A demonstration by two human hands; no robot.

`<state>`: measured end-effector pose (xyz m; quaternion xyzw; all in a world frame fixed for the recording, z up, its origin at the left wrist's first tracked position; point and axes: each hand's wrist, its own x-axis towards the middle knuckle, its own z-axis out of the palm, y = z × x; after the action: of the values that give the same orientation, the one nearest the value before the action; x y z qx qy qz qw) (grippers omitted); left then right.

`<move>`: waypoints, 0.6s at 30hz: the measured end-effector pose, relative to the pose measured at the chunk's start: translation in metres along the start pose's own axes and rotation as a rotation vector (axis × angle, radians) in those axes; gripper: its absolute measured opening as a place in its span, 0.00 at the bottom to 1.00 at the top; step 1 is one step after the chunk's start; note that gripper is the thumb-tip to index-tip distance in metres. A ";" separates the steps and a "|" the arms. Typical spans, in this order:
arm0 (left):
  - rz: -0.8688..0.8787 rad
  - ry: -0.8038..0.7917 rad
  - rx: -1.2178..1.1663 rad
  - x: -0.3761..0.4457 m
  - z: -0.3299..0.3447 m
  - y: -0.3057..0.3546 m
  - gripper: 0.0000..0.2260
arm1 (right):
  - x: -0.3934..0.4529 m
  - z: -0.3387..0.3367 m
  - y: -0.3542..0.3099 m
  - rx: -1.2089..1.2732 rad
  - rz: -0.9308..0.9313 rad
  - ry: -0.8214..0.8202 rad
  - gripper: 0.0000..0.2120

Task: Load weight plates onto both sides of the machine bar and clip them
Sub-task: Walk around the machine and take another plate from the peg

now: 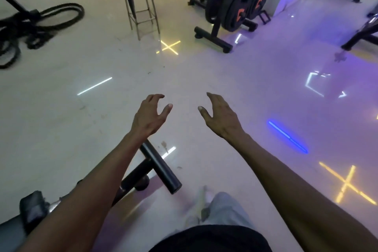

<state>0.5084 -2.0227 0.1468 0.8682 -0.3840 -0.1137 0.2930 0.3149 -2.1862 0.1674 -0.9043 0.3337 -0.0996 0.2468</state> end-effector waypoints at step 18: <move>-0.447 0.284 0.015 0.343 -0.071 -0.137 0.25 | 0.494 0.082 -0.095 -0.037 -0.457 -0.243 0.29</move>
<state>0.8532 -2.1711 0.1319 0.9408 -0.1384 -0.0501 0.3052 0.7700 -2.4160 0.1535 -0.9660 0.0904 -0.0373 0.2393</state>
